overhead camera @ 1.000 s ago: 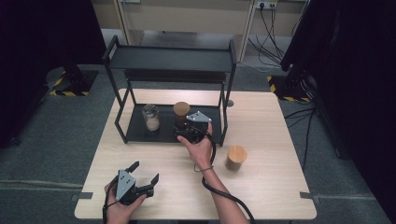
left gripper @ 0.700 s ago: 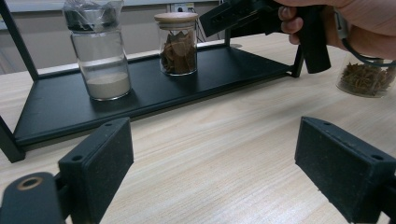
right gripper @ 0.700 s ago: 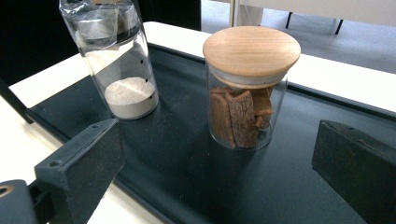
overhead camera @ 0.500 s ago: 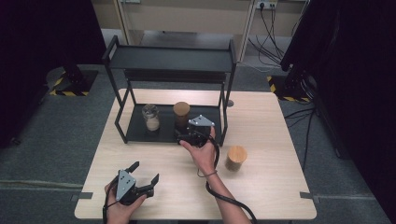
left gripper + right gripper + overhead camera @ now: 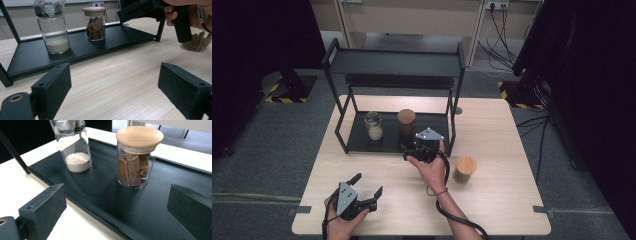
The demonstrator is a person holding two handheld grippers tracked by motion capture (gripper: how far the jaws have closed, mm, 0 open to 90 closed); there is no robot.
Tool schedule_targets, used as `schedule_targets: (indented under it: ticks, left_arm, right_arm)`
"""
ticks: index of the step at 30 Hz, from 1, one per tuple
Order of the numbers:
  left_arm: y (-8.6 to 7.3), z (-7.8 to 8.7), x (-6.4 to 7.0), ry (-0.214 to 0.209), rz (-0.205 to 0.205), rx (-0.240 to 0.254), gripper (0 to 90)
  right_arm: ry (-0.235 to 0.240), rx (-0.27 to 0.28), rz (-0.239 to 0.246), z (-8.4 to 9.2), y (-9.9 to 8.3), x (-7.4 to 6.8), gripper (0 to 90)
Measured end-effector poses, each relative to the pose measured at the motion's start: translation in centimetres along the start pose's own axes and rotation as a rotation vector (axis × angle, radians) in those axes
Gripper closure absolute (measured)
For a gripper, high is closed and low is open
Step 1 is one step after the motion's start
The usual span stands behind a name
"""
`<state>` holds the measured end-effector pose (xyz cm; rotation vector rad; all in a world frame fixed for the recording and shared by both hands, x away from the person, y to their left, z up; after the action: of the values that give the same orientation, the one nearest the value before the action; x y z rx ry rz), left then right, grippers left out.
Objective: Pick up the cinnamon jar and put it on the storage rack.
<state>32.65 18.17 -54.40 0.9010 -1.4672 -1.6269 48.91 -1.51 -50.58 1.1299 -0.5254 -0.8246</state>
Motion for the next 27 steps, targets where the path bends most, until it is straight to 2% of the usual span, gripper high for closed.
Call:
schedule_targets:
  ticks: [27]
  left_arm:
    - [0.0,0.0,0.1,0.0,-0.004,-0.001,11.1]
  right_arm:
    - [0.03,-0.016,0.024,2.8,-1.5,-0.3,2.6]
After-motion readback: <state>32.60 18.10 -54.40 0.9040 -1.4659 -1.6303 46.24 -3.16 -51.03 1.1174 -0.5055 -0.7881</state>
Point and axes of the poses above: each handheld gripper's, and its own axes: z roughly backward along the jaws, y roughly out of its top, x roughly to its right, the point moved 5 cm from there along -z, roughly forward along the jaws, and after that the axes turned 7 degrees about x, right-handed, at the moved point
